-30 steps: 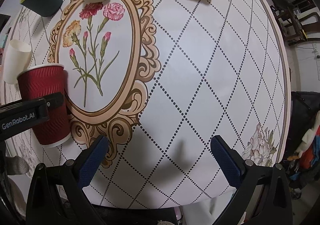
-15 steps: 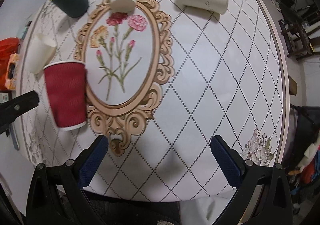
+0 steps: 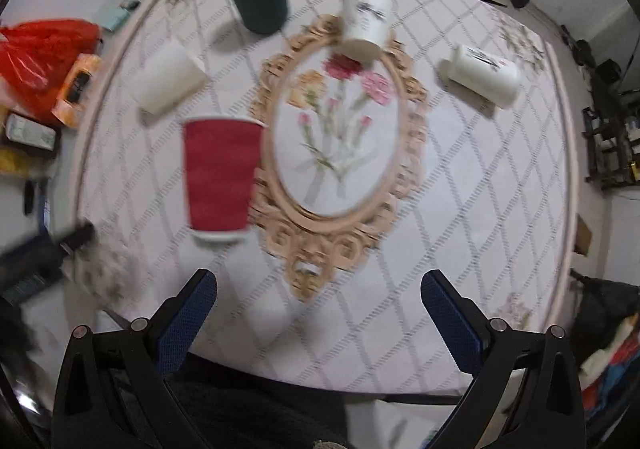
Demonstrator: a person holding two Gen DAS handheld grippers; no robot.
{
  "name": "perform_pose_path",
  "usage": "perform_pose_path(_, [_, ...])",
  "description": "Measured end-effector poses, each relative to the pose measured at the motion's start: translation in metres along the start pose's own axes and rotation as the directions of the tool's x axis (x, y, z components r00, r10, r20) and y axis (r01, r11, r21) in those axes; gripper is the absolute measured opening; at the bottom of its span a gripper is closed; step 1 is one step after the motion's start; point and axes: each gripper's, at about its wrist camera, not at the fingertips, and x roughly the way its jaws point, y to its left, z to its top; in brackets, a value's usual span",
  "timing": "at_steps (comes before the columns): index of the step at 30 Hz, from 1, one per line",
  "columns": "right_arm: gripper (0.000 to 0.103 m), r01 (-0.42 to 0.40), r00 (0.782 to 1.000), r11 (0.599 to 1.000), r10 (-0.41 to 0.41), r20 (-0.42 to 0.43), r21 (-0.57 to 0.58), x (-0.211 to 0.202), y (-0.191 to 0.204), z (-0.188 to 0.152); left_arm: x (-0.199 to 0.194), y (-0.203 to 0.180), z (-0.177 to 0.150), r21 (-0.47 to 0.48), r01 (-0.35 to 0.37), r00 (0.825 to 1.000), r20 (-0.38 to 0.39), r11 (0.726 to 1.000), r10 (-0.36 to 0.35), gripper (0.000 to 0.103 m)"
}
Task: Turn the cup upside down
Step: 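Grasp the red cup with the right tool while the left tool releases it, then rotate the right tool to turn the red cup rim-down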
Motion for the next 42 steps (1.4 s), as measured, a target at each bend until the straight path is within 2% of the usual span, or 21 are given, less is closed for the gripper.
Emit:
perform_pose_path(4, [0.101, -0.052, 0.999, 0.998, 0.052, 0.015, 0.047, 0.021, 0.029, 0.024, 0.013, 0.017, -0.005, -0.020, -0.036, 0.999, 0.008, 0.999, 0.036, 0.102])
perform_pose_path(6, [0.096, 0.004, 1.000, 1.000, -0.005, 0.030, 0.024, 0.035, 0.048, 0.036, 0.022, 0.020, -0.006, -0.019, -0.053, 0.999, 0.003, 0.998, 0.053, 0.102])
perform_pose_path(9, [0.094, 0.114, 0.992, 0.981, -0.102, 0.081, -0.158, 0.034, 0.083, 0.044, 0.041, 0.029, -0.007, -0.010, -0.101, 0.995, -0.016, 0.995, 0.101, 0.102])
perform_pose_path(10, [0.094, 0.149, 0.987, 0.952, -0.125, 0.101, -0.269, 0.030, 0.097, 0.043, 0.046, 0.032, -0.006, -0.017, -0.108, 0.994, -0.020, 0.994, 0.107, 0.102])
perform_pose_path(12, [0.094, 0.268, 0.963, 0.814, -0.211, 0.167, -0.516, 0.025, 0.126, 0.035, 0.056, 0.037, -0.006, -0.035, -0.115, 0.993, -0.034, 0.993, 0.114, 0.102])
perform_pose_path(14, [0.094, 0.361, 0.930, 0.550, -0.271, 0.247, -0.753, 0.028, 0.151, 0.015, 0.064, 0.040, -0.007, -0.064, -0.113, 0.993, -0.052, 0.992, 0.110, 0.102])
perform_pose_path(15, [0.094, 0.407, 0.903, 0.365, -0.300, 0.308, -0.837, 0.032, 0.159, 0.000, 0.068, 0.041, -0.008, -0.082, -0.111, 0.993, -0.057, 0.990, 0.107, 0.102])
perform_pose_path(16, [0.094, 0.431, 0.877, 0.159, -0.307, 0.370, -0.888, 0.039, 0.163, -0.017, 0.069, 0.041, -0.009, -0.094, -0.109, 0.993, -0.059, 0.990, 0.103, 0.102])
perform_pose_path(17, [0.094, 0.434, 0.862, 0.031, -0.306, 0.405, -0.900, 0.044, 0.162, -0.028, 0.072, 0.041, -0.010, -0.112, -0.104, 0.993, -0.061, 0.988, 0.098, 0.102])
perform_pose_path(18, [0.094, 0.421, 0.847, -0.137, -0.295, 0.443, -0.896, 0.051, 0.157, -0.042, 0.074, 0.041, -0.011, -0.125, -0.101, 0.994, -0.063, 0.987, 0.094, 0.102])
perform_pose_path(19, [0.094, 0.398, 0.835, -0.298, -0.274, 0.477, -0.868, 0.059, 0.149, -0.055, 0.076, 0.040, -0.012, -0.138, -0.104, 0.993, -0.069, 0.985, 0.095, 0.102])
perform_pose_path(20, [0.094, 0.377, 0.827, -0.411, -0.254, 0.501, -0.830, 0.064, 0.142, -0.064, 0.079, 0.040, -0.012, -0.151, -0.104, 0.993, -0.075, 0.983, 0.093, 0.102])
perform_pose_path(21, [0.094, 0.329, 0.817, -0.579, -0.221, 0.532, -0.746, 0.074, 0.126, -0.077, 0.081, 0.039, -0.012, -0.165, -0.101, 0.993, -0.080, 0.981, 0.088, 0.103])
perform_pose_path(23, [0.094, 0.267, 0.801, -0.769, -0.158, 0.578, -0.580, 0.087, 0.105, -0.085, 0.085, 0.040, -0.012, -0.195, -0.096, 0.993, -0.089, 0.976, 0.080, 0.103])
perform_pose_path(24, [0.094, 0.228, 0.800, -0.848, -0.118, 0.589, -0.479, 0.094, 0.093, -0.088, 0.087, 0.041, -0.011, -0.204, -0.099, 0.992, -0.091, 0.974, 0.082, 0.103])
perform_pose_path(25, [0.094, 0.195, 0.800, -0.902, -0.080, 0.594, -0.384, 0.099, 0.082, -0.088, 0.089, 0.041, -0.010, -0.216, -0.102, 0.992, -0.093, 0.971, 0.084, 0.103])
perform_pose_path(27, [0.094, 0.154, 0.806, -0.960, -0.015, 0.592, -0.234, 0.108, 0.071, -0.085, 0.092, 0.043, -0.009, -0.236, -0.100, 0.992, -0.099, 0.967, 0.078, 0.103])
perform_pose_path(30, [0.094, 0.134, 0.812, -0.988, 0.067, 0.579, -0.073, 0.121, 0.066, -0.076, 0.099, 0.047, -0.008, -0.261, -0.103, 0.991, -0.108, 0.960, 0.077, 0.103])
perform_pose_path(34, [0.094, 0.117, 0.824, -0.992, 0.117, 0.554, 0.036, 0.137, 0.073, -0.061, 0.110, 0.054, -0.007, -0.294, -0.111, 0.988, -0.134, 0.949, 0.074, 0.103])
perform_pose_path(38, [0.094, 0.072, 0.847, -0.992, 0.118, 0.518, 0.107, 0.146, 0.076, -0.053, 0.118, 0.061, -0.005, -0.306, -0.112, 0.987, -0.148, 0.945, 0.069, 0.103])
perform_pose_path(42, [0.094, 0.039, 0.860, -0.983, 0.125, 0.496, 0.179, 0.155, 0.074, -0.043, 0.123, 0.066, 0.003, -0.311, -0.107, 0.986, -0.155, 0.944, 0.061, 0.103])
